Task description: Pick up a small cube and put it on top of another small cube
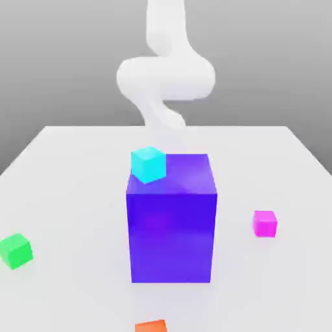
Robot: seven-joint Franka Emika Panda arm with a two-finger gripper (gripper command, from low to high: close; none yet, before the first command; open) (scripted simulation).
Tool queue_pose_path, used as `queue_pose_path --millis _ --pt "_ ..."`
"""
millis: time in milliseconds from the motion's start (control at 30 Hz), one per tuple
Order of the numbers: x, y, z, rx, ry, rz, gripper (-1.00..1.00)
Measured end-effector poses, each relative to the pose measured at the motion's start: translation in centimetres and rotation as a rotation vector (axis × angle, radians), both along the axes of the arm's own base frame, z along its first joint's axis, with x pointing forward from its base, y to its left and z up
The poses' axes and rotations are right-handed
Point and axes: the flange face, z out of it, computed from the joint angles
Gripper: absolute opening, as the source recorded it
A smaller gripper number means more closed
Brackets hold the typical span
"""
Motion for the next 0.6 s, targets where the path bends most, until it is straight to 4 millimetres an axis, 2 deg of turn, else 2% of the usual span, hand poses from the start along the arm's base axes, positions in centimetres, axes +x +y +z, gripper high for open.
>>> queue_pose_path --millis 133,233,267,300,433,600 --pt "2.7 5.6 -8.7 -0.075 0.113 0.219 0.0" --pt "2.9 9.9 -15.0 -0.135 0.189 0.38 0.0" --pt "2.9 9.9 -15.0 -0.135 0.189 0.38 0.0" --pt "2.6 11.5 -17.5 -0.159 0.218 0.444 0.0" --pt "-0.5 17.3 -27.3 -0.264 0.325 0.702 0.0" --pt "-6.7 21.3 -37.0 -0.388 0.432 0.984 0.0"
